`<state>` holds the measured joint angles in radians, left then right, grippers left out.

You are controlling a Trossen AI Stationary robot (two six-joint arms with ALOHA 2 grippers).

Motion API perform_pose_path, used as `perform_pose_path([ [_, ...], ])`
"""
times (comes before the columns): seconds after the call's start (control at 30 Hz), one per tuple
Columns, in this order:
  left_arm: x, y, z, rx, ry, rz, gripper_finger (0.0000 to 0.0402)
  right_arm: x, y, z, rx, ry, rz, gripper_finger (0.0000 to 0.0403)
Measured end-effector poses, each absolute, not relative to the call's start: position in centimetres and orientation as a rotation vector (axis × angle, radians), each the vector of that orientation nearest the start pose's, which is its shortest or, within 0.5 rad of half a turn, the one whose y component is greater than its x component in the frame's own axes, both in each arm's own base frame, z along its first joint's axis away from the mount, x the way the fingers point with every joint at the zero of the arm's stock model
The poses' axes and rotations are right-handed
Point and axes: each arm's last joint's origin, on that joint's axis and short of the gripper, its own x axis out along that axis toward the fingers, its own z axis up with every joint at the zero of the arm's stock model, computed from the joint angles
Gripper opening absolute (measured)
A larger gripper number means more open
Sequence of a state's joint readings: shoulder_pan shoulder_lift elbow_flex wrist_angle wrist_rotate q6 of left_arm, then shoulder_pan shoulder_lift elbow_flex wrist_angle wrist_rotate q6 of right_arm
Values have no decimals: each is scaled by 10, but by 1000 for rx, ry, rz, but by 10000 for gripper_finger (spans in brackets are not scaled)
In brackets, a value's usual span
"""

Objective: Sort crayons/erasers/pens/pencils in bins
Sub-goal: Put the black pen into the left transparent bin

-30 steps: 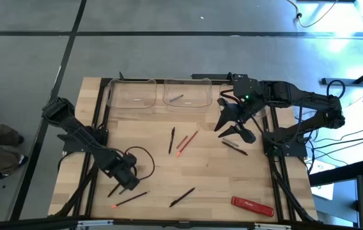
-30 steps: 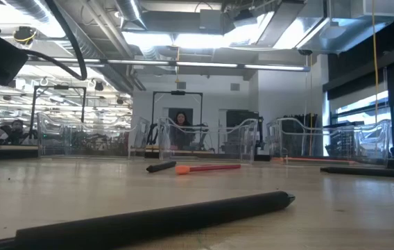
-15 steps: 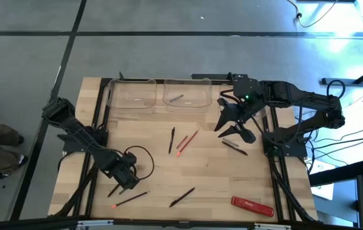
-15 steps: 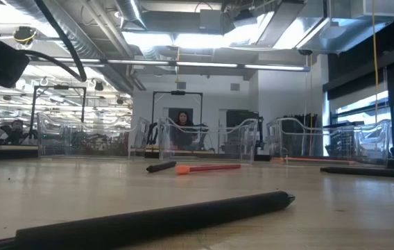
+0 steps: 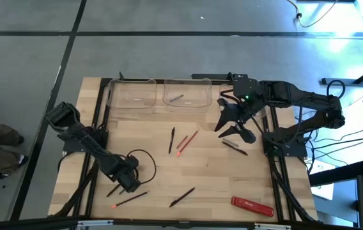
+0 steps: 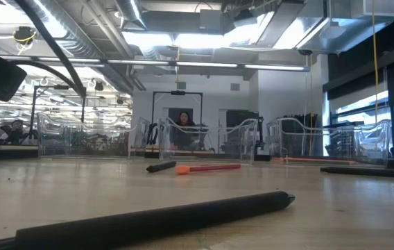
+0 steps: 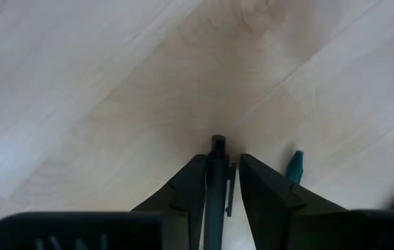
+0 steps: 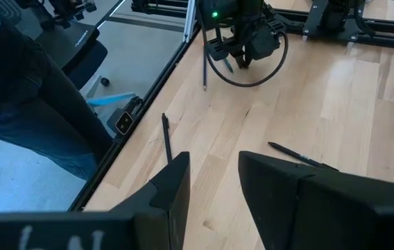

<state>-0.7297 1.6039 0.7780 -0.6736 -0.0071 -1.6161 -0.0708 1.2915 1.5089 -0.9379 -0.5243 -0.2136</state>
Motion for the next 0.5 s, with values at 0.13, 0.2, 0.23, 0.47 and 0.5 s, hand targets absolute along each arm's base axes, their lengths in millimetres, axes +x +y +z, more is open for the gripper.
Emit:
perform_pose_path([
  [0.13, 181, -163, 131, -720, 1431, 647, 57, 244, -3, 407, 12, 643, 504, 126],
  [0.2, 181, -163, 132, -719, 1430, 646, 39, 244, -3, 407, 12, 644, 504, 126],
  [0.23, 181, -163, 132, -719, 1431, 646, 30, 244, -3, 407, 12, 644, 504, 126],
  [0.47, 182, -163, 133, -721, 1426, 645, 16, 244, -3, 407, 12, 644, 504, 126],
  [0.5, 183, -164, 134, -720, 1423, 645, 16, 244, -3, 407, 12, 644, 504, 126],
])
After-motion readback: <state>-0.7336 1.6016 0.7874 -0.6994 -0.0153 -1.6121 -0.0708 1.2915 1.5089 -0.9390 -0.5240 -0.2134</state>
